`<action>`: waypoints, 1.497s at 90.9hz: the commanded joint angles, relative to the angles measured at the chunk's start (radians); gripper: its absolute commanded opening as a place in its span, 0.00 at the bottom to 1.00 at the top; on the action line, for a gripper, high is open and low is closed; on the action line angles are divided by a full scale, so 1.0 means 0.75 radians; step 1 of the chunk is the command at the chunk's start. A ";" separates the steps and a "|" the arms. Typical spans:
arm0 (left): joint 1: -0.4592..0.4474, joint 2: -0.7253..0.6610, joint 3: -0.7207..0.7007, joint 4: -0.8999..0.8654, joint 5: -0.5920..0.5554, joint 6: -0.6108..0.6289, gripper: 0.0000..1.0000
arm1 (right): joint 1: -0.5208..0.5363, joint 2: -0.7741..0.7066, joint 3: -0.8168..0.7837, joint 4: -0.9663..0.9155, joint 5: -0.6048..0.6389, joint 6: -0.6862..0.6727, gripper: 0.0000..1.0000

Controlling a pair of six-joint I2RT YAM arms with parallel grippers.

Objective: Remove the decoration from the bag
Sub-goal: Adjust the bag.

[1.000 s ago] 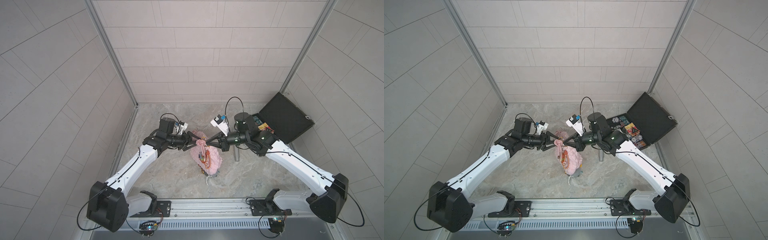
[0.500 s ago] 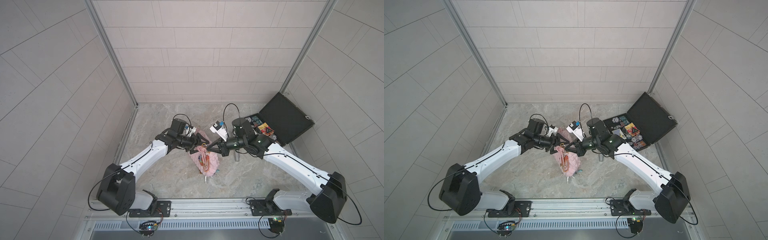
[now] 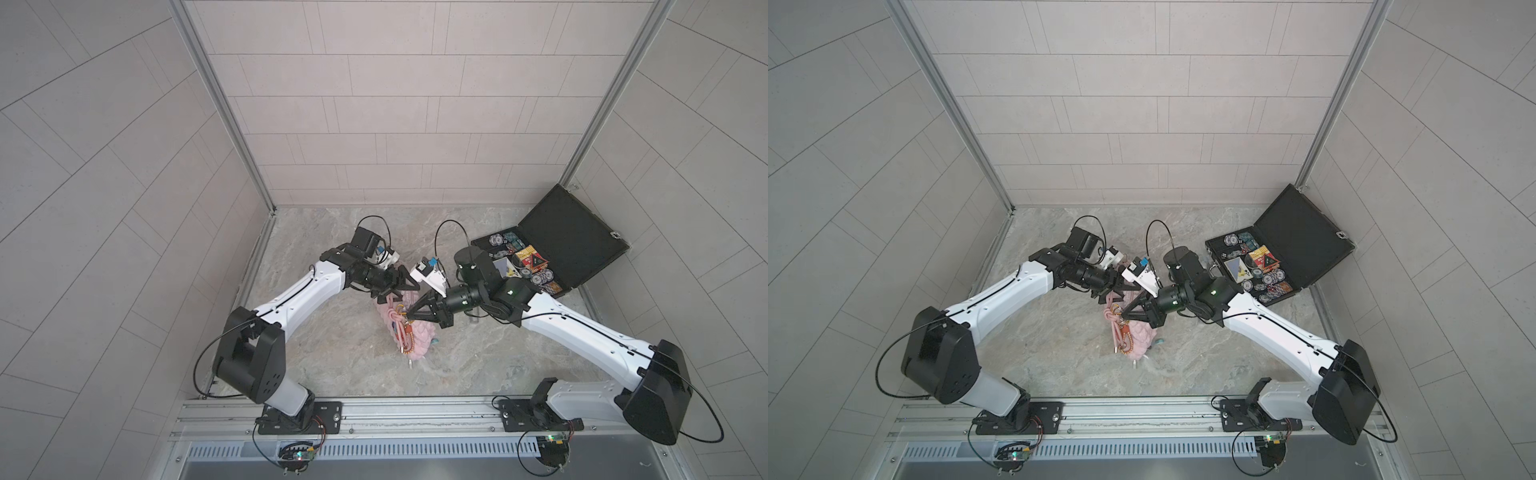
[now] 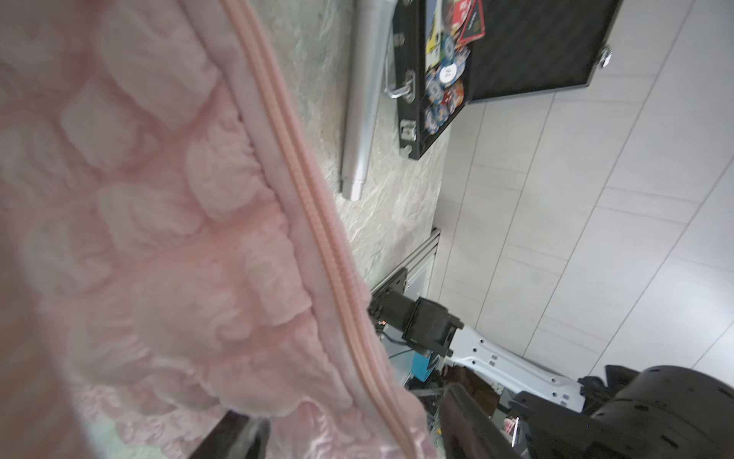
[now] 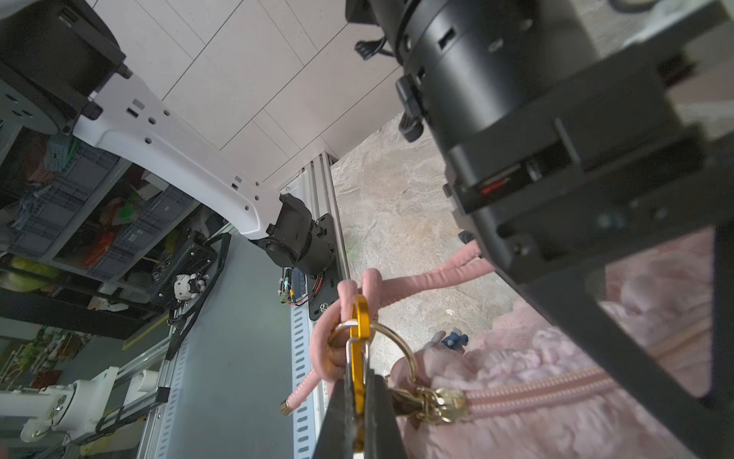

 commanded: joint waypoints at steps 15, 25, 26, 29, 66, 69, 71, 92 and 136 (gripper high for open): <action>-0.064 0.059 0.061 -0.308 -0.155 0.263 0.67 | 0.064 0.044 -0.007 0.017 -0.053 -0.054 0.00; -0.080 0.075 0.065 -0.335 -0.170 0.276 0.55 | 0.073 0.048 -0.005 0.015 -0.056 -0.062 0.00; -0.080 0.075 0.065 -0.336 -0.171 0.276 0.53 | 0.073 0.048 -0.005 0.014 -0.052 -0.062 0.00; -0.080 0.069 0.065 -0.335 -0.178 0.273 0.47 | 0.074 0.044 -0.005 0.010 -0.045 -0.064 0.00; 0.017 -0.103 0.229 -0.354 -0.245 0.226 0.00 | 0.001 -0.040 -0.004 -0.047 -0.038 -0.066 0.00; 0.025 -0.119 0.249 -0.355 -0.250 0.232 0.00 | -0.007 -0.041 0.004 -0.065 -0.039 -0.076 0.00; 0.030 -0.133 0.260 -0.356 -0.256 0.238 0.00 | -0.013 -0.042 0.012 -0.080 -0.038 -0.087 0.00; 0.068 -0.196 0.426 -0.426 -0.334 0.359 0.00 | -0.084 -0.001 0.103 -0.222 -0.008 -0.226 0.00; 0.075 -0.196 0.618 -0.409 -0.285 0.170 0.00 | -0.125 0.304 0.378 -0.157 0.080 -0.455 0.14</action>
